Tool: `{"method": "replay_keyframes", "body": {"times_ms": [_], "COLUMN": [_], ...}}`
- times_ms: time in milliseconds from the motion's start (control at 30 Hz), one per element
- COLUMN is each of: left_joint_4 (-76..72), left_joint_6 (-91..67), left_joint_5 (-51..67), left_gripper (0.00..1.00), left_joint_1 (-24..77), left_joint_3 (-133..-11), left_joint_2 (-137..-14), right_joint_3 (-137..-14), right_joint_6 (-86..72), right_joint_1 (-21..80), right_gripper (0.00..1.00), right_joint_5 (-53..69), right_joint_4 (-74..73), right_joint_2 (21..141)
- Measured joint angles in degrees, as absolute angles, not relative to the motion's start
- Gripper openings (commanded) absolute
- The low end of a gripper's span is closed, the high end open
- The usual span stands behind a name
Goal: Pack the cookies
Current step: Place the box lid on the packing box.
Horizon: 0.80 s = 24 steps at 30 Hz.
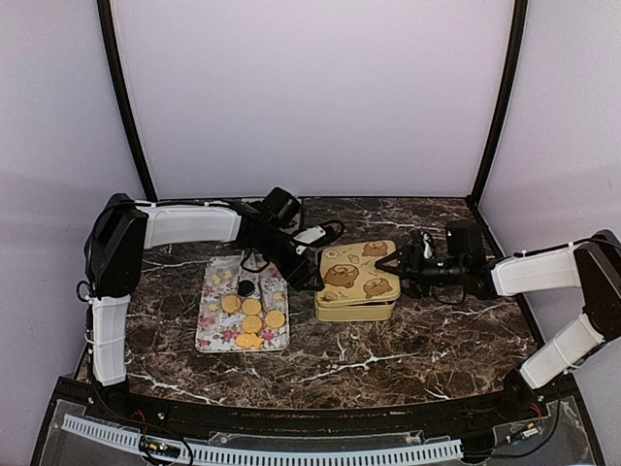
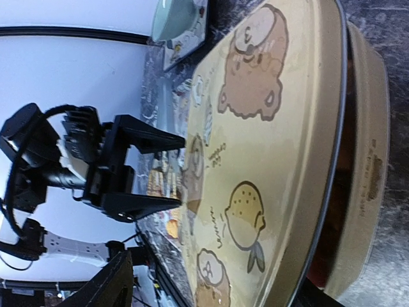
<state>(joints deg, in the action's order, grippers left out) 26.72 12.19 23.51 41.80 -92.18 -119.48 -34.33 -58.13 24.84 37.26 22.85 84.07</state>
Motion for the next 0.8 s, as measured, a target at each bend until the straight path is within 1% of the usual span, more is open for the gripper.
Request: {"method": "replay_keyframes", "body": {"times_ms": [133, 267, 367, 400, 500, 633, 700, 800], "left_joint_4": [26.4, 26.2, 26.2, 26.2, 26.2, 26.2, 26.2, 26.2], "left_joint_6": [12.2, 12.2, 12.1, 12.1, 12.1, 11.7, 11.3, 10.6], "left_joint_5": [23.2, 23.2, 23.2, 23.2, 23.2, 23.3, 23.4, 23.7], "left_gripper": [0.74, 0.73, 0.73, 0.73, 0.73, 0.74, 0.74, 0.78], "left_joint_1": [41.8, 41.9, 41.9, 41.9, 41.9, 41.9, 41.9, 41.9], "left_joint_3": [-92.1, -91.9, -91.9, -91.9, -91.9, -91.9, -91.9, -91.9], "left_joint_2": [-119.5, -119.5, -119.5, -119.5, -119.5, -119.5, -119.5, -119.4], "right_joint_3": [-37.2, -43.4, -47.0, -48.0, -49.2, -49.2, -49.2, -49.8], "right_joint_6": [-49.1, -40.9, -36.2, -34.8, -32.1, -31.0, -31.0, -31.0], "right_joint_1": [23.7, 23.1, 22.6, 22.5, 22.5, 22.7, 23.1, 24.1], "right_gripper": [0.72, 0.72, 0.70, 0.67, 0.59, 0.54, 0.49, 0.43], "right_joint_5": [35.2, 32.0, 29.0, 28.1, 26.6, 26.1, 25.9, 25.8], "right_joint_4": [6.4, -6.9, -14.2, -16.1, -19.3, -21.1, -20.9, -20.8], "right_joint_2": [83.2, 83.1, 83.4, 83.7, 84.7, 85.9, 86.5, 88.0]}}
